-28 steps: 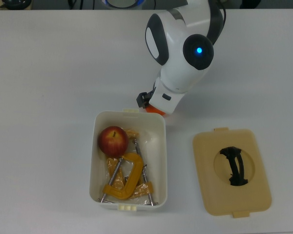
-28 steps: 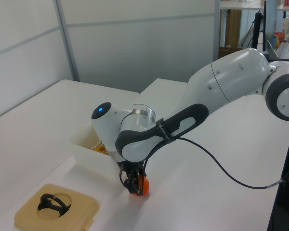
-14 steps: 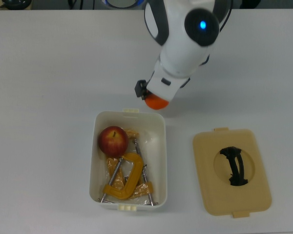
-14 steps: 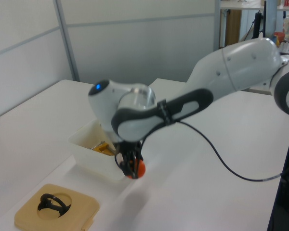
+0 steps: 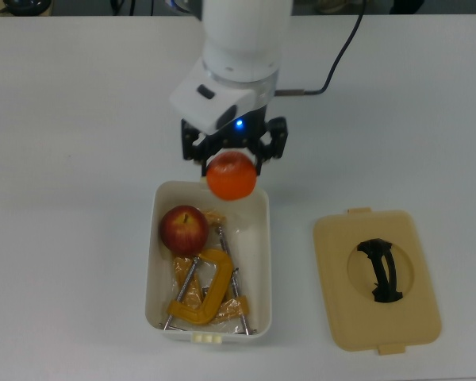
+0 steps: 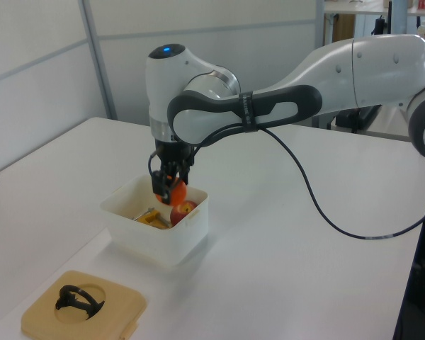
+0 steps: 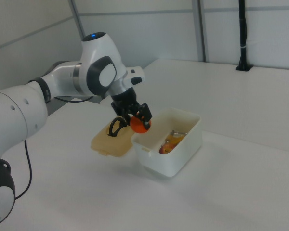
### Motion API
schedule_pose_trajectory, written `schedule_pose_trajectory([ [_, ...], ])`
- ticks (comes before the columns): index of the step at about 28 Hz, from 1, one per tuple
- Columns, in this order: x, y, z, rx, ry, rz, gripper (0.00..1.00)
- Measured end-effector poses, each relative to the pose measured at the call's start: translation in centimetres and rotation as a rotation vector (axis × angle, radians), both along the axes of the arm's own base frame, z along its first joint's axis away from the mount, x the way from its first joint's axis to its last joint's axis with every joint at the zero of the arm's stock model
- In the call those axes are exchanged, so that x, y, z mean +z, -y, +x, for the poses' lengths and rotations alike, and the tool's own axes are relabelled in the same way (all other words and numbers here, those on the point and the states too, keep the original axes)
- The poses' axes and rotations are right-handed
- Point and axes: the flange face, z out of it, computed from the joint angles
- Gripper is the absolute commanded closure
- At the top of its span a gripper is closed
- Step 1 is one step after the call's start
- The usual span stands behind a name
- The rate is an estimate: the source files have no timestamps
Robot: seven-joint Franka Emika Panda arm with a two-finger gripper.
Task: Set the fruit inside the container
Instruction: 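Lift the orange and carry it over the white container, then lower the orange into the container beside the apple and release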
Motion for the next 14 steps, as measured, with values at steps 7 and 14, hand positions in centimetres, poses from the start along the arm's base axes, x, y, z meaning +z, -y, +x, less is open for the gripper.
schedule_pose_trajectory([
  [7,-3.6,2.0,2.3,-0.062,0.054,0.018,0.22],
  [14,-6.5,2.5,3.1,-0.062,0.045,0.005,0.0],
])
